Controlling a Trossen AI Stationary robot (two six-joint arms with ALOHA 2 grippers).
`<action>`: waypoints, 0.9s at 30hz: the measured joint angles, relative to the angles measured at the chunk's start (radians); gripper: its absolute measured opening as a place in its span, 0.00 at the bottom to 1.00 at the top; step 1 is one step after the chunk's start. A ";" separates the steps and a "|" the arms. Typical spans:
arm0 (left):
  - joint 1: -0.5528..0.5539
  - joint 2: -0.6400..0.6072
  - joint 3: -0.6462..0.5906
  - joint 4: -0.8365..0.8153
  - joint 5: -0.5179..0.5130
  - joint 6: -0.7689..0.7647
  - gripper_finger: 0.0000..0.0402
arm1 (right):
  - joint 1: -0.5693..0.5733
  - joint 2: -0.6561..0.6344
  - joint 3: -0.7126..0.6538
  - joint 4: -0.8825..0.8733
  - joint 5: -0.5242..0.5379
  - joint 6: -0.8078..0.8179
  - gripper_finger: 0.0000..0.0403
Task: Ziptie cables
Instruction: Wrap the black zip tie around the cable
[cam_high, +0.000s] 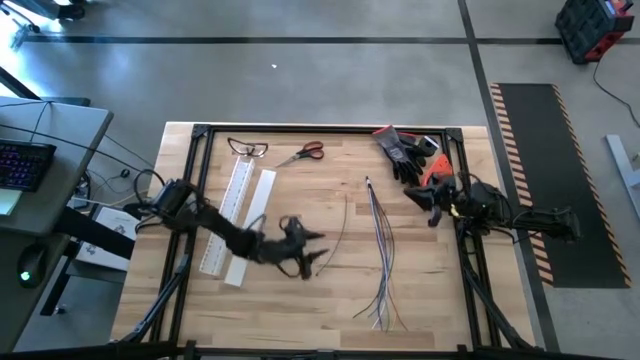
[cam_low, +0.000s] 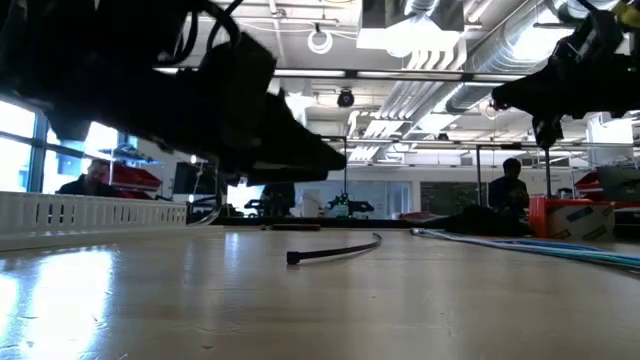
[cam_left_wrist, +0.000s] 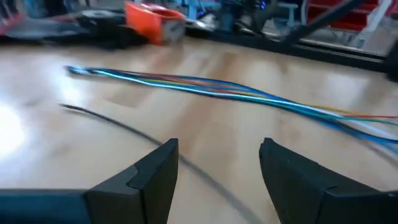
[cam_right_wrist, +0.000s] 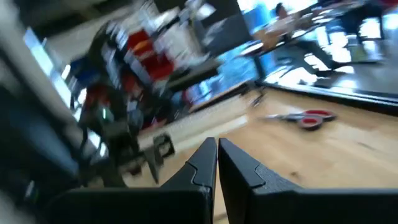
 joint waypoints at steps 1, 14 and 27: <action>0.022 0.000 -0.032 0.059 0.017 0.022 0.50 | 0.000 0.000 0.000 0.012 0.039 0.027 0.00; 0.106 -0.001 -0.253 0.436 0.035 0.011 0.50 | 0.000 0.105 0.000 0.152 -0.006 0.068 0.00; -0.089 -0.001 -0.184 0.476 -0.358 0.016 0.50 | 0.147 0.597 0.066 0.454 -0.420 -0.142 0.00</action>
